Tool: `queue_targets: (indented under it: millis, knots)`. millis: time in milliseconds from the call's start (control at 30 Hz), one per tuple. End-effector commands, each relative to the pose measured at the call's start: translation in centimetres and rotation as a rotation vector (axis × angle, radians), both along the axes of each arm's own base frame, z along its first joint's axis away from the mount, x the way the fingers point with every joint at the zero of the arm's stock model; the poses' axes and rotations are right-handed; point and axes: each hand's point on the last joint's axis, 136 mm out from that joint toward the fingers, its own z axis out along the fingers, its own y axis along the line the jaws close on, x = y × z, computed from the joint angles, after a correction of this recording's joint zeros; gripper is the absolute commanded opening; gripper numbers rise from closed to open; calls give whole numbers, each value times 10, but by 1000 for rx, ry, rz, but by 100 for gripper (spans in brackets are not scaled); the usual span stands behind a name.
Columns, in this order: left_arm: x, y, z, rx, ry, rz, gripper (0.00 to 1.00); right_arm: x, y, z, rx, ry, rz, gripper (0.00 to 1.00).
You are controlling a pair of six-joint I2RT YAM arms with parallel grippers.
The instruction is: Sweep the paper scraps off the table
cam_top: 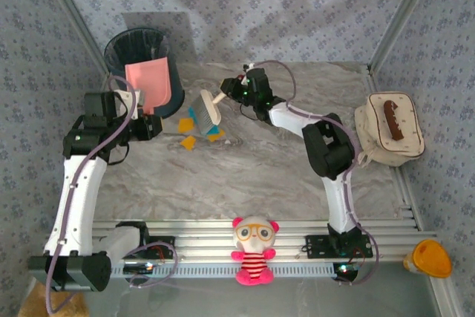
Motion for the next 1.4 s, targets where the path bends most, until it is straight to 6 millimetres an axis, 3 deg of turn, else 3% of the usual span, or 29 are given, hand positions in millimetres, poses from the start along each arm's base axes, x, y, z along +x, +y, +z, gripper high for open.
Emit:
queue_targets:
  millis: [0,200,333,700,933,967,1067,1367]
  knots:
    - [-6,-2,3,2,-12,-14,0,15,8,1,54,21,-12,0]
    - [-7,0,4,13,-16,-13,0,23,11,-27,5,63,-8,0]
    - [-8,-1,5,9,-21,-12,0,19,3,-42,-44,74,-21,0]
    - [-7,-4,2,-11,-6,-17,0,-11,-69,-69,-153,93,-104,0]
    - [-5,-5,-1,-21,0,-18,0,-30,-105,-57,-224,51,-153,0]
    - [-5,-5,-1,-22,2,-17,0,-39,-112,-67,-252,69,-153,0]
    - [-5,-6,-3,-25,9,-19,0,-50,-123,-63,-309,56,-160,0]
    - [-3,-7,-4,-26,10,-19,0,-77,-155,-34,-566,-17,-181,0]
